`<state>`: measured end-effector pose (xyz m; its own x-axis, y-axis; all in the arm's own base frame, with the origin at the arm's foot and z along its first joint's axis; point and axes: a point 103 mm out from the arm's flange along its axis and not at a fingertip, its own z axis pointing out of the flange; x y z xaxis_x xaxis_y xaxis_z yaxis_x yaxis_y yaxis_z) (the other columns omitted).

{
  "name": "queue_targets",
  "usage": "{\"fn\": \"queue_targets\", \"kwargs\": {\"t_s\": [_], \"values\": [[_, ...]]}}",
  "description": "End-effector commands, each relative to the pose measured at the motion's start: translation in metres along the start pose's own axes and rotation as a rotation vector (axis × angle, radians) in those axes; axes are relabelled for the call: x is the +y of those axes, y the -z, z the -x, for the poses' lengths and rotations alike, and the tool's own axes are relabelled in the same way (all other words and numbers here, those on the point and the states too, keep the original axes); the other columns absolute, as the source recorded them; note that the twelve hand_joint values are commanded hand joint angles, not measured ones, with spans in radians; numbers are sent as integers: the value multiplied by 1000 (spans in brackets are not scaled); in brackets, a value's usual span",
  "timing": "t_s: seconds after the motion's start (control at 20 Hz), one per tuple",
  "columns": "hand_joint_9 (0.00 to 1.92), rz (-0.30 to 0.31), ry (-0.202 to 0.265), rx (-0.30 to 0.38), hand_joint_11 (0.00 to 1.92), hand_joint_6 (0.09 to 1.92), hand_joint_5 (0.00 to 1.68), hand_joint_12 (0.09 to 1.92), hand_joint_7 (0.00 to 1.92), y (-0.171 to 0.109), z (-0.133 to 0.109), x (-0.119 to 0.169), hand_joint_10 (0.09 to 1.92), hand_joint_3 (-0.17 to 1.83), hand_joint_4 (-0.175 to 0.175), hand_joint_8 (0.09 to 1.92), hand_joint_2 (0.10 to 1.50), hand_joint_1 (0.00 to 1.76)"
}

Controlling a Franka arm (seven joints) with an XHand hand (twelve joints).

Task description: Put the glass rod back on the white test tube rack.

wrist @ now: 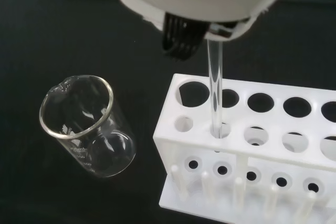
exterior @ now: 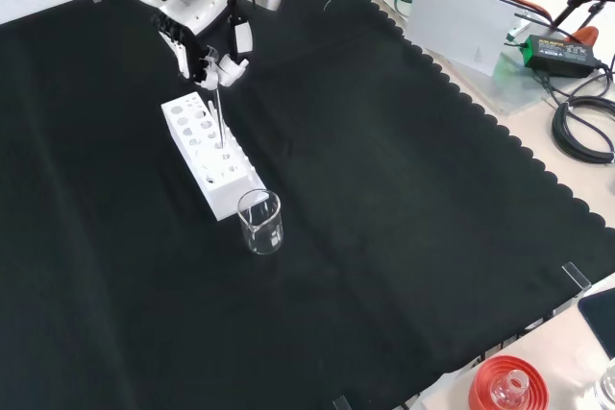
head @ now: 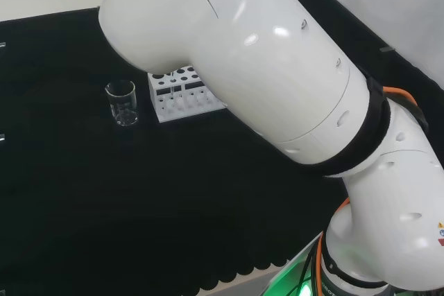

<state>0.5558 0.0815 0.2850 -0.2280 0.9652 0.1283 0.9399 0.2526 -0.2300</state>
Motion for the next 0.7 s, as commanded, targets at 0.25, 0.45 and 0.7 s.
{"fn": "queue_targets", "kwargs": {"t_s": [0.25,0.45,0.7], "values": [[1754,-12,3,6,1616,820,1167,541,1462,-2,3,8,353,923,-175,629,506,1334],[1754,-19,9,4,1616,821,1167,542,1462,-4,6,10,352,923,-175,629,506,1333],[1754,-33,8,-3,1616,822,1166,542,1461,-10,7,12,352,923,-175,629,506,1333]]}}
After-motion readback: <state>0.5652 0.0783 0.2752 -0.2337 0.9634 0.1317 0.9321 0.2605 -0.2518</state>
